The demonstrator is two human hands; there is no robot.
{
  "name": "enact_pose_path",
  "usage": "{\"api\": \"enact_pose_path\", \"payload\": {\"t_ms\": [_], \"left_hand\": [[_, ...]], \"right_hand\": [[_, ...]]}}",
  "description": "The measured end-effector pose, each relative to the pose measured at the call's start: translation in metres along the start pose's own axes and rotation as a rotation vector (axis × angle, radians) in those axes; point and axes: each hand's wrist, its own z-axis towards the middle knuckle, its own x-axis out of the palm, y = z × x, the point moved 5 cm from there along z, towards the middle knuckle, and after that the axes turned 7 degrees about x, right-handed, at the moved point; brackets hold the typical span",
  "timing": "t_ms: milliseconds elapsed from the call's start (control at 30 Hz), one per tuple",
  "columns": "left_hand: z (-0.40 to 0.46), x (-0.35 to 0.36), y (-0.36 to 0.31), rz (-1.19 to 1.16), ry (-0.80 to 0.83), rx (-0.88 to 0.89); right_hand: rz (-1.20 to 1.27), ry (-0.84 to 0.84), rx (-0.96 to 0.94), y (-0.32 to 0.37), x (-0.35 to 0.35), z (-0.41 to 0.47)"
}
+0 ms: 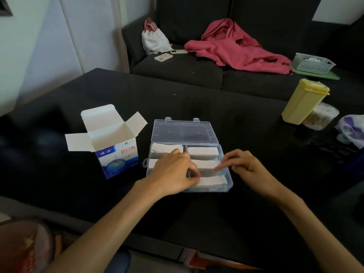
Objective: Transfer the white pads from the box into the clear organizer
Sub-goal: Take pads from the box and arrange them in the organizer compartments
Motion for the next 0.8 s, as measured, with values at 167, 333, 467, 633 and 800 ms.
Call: {"api": "enact_pose_path", "payload": {"t_ms": [167,333,467,633,800], "left_hand": [[-0.001,0.001,0.001,-0.010,-0.031,0.003],[-0.028,-0.048,0.015,-0.171,-0.440,-0.144],[-0.089,-0.109,0.058,-0.040,-0.961,-0.439],[-0.129,-0.111,0.125,0.107,-0.616,-0.868],[-0.130,-0.090,0.146,-0.824,-0.548,-0.831]], "right_hand": [[-0.258,0.049,0.026,0.004,0.009,0.001],[0.030,-0.266,-0.083,0.052,-0.031,0.002],[0.065,-0.311,-0.168,0.109,-0.002,0.014],[-0.289,-0.212,-0.390,0.170,0.074,0.031],[-0.356,-0.126,-0.418,0.170,0.105,0.032]]}}
